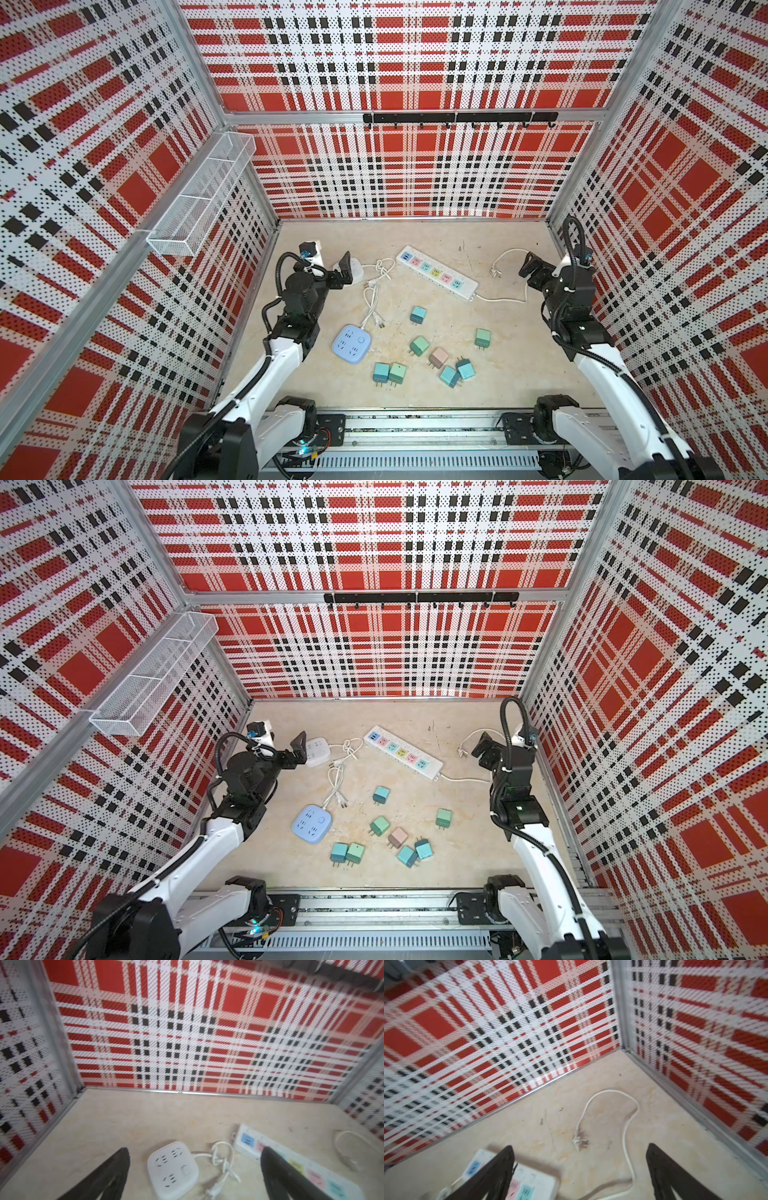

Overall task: Insert plugs into power strip
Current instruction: Rotate the socket at the center of the table.

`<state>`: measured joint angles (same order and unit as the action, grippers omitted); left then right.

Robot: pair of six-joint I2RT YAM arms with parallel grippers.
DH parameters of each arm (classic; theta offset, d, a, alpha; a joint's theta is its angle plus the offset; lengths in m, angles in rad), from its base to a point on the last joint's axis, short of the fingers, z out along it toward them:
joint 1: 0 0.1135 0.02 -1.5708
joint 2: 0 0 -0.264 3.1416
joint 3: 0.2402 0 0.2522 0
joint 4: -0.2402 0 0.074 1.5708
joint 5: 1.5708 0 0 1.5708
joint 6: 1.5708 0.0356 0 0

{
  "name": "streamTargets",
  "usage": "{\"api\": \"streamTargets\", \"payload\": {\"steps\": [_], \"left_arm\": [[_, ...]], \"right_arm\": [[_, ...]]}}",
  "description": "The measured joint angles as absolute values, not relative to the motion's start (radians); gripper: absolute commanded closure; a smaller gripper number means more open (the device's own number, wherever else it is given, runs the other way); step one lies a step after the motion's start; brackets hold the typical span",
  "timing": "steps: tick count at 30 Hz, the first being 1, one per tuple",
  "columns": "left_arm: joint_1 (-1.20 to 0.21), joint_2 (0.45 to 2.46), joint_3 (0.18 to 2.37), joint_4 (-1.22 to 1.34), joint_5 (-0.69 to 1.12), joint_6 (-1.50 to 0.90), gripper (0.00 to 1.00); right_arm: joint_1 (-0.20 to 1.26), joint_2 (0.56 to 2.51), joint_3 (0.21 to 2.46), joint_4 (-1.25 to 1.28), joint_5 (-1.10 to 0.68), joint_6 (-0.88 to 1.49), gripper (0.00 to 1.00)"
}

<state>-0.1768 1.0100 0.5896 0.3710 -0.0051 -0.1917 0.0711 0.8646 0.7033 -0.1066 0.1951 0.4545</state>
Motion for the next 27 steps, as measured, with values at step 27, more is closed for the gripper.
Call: {"api": "streamTargets", "payload": {"steps": [27], "left_arm": [[-0.398,1.486,1.209,-0.154,0.017,-0.477,0.09]], "right_arm": [[0.208,1.155,0.609,-0.069,-0.311,0.692,0.21]]}}
